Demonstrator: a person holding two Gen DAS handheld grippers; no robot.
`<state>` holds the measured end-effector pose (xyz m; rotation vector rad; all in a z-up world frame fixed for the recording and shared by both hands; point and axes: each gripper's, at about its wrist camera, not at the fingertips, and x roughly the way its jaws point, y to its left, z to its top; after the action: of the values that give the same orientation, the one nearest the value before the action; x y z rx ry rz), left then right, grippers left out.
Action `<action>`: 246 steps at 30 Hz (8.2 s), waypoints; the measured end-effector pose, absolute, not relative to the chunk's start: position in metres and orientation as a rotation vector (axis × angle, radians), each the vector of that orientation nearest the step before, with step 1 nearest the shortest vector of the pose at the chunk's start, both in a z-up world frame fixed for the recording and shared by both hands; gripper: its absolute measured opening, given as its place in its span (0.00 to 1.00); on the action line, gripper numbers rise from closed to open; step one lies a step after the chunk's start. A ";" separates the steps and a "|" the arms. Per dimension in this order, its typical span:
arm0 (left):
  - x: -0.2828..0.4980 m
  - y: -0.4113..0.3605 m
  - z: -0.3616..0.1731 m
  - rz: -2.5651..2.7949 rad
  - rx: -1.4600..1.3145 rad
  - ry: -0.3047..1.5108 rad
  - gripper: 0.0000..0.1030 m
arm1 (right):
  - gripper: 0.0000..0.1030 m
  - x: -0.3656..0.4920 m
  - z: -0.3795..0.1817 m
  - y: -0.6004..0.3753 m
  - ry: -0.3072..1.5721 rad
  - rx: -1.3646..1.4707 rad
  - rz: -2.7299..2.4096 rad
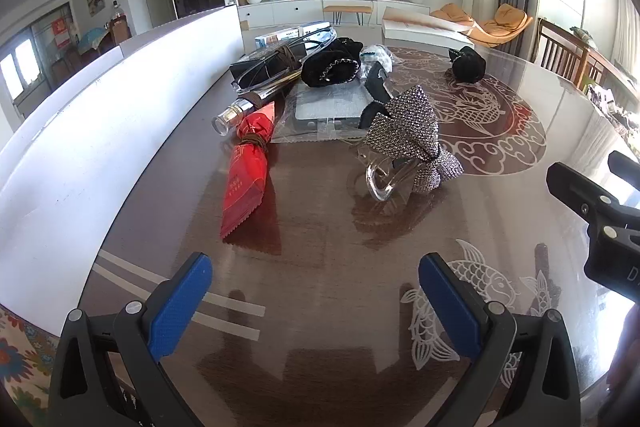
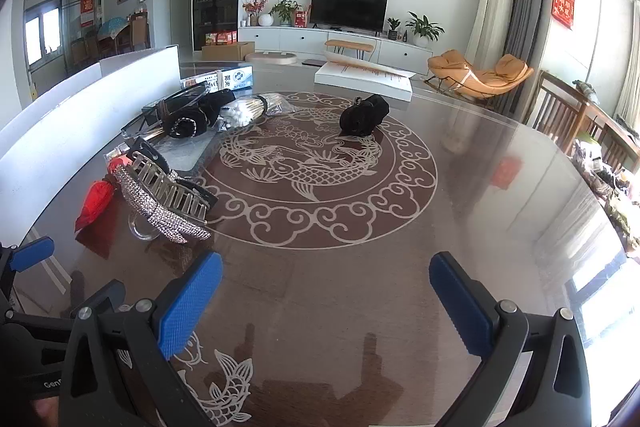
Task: Organize objects
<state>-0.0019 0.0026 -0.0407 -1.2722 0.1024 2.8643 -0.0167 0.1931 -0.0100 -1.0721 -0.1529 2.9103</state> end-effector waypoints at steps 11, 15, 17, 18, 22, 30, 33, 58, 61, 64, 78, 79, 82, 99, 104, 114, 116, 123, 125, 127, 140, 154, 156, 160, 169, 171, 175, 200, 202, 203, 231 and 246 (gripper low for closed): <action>-0.006 -0.003 -0.047 2.825 -1.318 0.033 1.00 | 1.00 -0.024 -0.017 0.187 -0.206 -1.131 2.909; -0.008 -0.004 -0.049 2.814 -1.333 0.012 1.00 | 1.00 -0.029 -0.020 0.189 -0.185 -1.160 2.899; -0.008 -0.004 -0.050 2.809 -1.339 0.008 1.00 | 1.00 -0.031 -0.023 0.190 -0.177 -1.179 2.893; -0.009 -0.003 -0.051 2.808 -1.341 0.008 1.00 | 1.00 -0.032 -0.024 0.191 -0.173 -1.190 2.890; -0.008 -0.002 -0.051 2.806 -1.342 0.018 1.00 | 1.00 -0.035 -0.030 0.191 -0.159 -1.227 2.878; -0.008 -0.002 -0.052 2.808 -1.336 0.028 1.00 | 1.00 -0.042 -0.038 0.196 -0.124 -1.294 2.845; -0.009 -0.002 -0.051 2.807 -1.335 0.028 1.00 | 1.00 -0.044 -0.041 0.196 -0.119 -1.315 2.834; -0.009 -0.001 -0.051 2.804 -1.327 0.032 1.00 | 1.00 -0.052 -0.054 0.199 -0.073 -1.417 2.799; -0.010 -0.001 -0.051 2.803 -1.326 0.032 1.00 | 1.00 -0.053 -0.055 0.201 -0.044 -1.429 2.800; -0.009 -0.001 -0.051 2.803 -1.325 0.033 1.00 | 1.00 -0.054 -0.056 0.203 -0.023 -1.436 2.799; -0.012 -0.001 -0.052 2.785 -1.354 0.040 1.00 | 1.00 -0.054 -0.056 0.204 -0.022 -1.433 2.796; -0.012 -0.001 -0.052 2.783 -1.358 0.040 1.00 | 1.00 -0.054 -0.056 0.204 -0.023 -1.433 2.796; -0.012 -0.002 -0.052 2.775 -1.368 0.040 1.00 | 1.00 -0.055 -0.056 0.204 -0.023 -1.433 2.797; -0.012 -0.034 -0.051 2.765 -1.415 0.028 1.00 | 1.00 -0.055 -0.056 0.204 -0.024 -1.432 2.797; -0.018 -0.039 -0.051 2.763 -1.427 0.028 1.00 | 1.00 -0.055 -0.056 0.204 -0.024 -1.432 2.797; -0.081 -0.052 -0.050 2.711 -1.545 0.023 1.00 | 1.00 -0.055 -0.056 0.204 -0.025 -1.431 2.796; -0.097 -0.051 -0.050 2.712 -1.567 0.014 1.00 | 1.00 -0.055 -0.056 0.204 -0.025 -1.431 2.796; -0.117 -0.047 -0.050 2.706 -1.549 0.027 1.00 | 1.00 -0.055 -0.056 0.204 -0.025 -1.431 2.796; -0.116 -0.047 -0.051 2.711 -1.532 0.029 1.00 | 1.00 -0.055 -0.056 0.204 -0.025 -1.431 2.797; -0.116 -0.046 -0.051 2.718 -1.515 0.031 1.00 | 1.00 -0.055 -0.056 0.204 -0.025 -1.430 2.796; -0.116 -0.047 -0.051 2.739 -1.481 0.027 1.00 | 1.00 -0.055 -0.056 0.205 -0.025 -1.430 2.797; -0.102 -0.047 -0.039 2.711 -1.428 0.031 0.22 | 1.00 -0.055 -0.057 0.205 -0.025 -1.430 2.797; -0.092 -0.050 -0.039 2.715 -1.408 0.006 0.21 | 1.00 -0.055 -0.057 0.205 -0.025 -1.432 2.797; -0.064 -0.055 -0.039 2.702 -1.369 -0.027 0.18 | 1.00 -0.060 -0.055 0.207 -0.062 -1.512 2.830; -0.021 -0.066 -0.041 2.637 -1.297 -0.119 0.18 | 1.00 -0.070 -0.017 0.168 -0.813 -1.649 3.278; -0.017 -0.065 -0.041 2.634 -1.286 -0.111 0.18 | 1.00 -0.079 -0.017 0.152 -1.043 -1.682 3.271; -0.013 -0.067 -0.041 2.615 -1.273 -0.130 0.18 | 1.00 -0.107 -0.030 0.121 -1.270 -1.782 3.249; -0.021 -0.186 0.093 2.818 -1.063 -0.411 0.18 | 0.56 -0.153 0.109 -0.002 -0.426 -1.694 3.610; -0.032 -0.220 0.100 2.903 -1.116 -0.433 0.18 | 0.56 -0.168 0.127 -0.040 -0.346 -1.673 3.645; -0.038 -0.235 0.099 2.931 -1.166 -0.448 0.18 | 0.56 -0.173 0.132 -0.061 -0.336 -1.673 3.649; 0.014 -0.049 0.084 2.757 -1.028 -0.146 1.00 | 1.00 -0.102 0.028 0.119 -0.344 -1.263 3.023; 0.003 0.021 -0.045 2.672 -1.381 0.141 1.00 | 1.00 -0.112 -0.046 0.220 -0.049 -1.386 2.710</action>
<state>0.0028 0.0209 -0.0447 -1.3806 0.1413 2.6718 -0.1116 0.2203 -0.0463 -1.3857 -0.0493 2.7100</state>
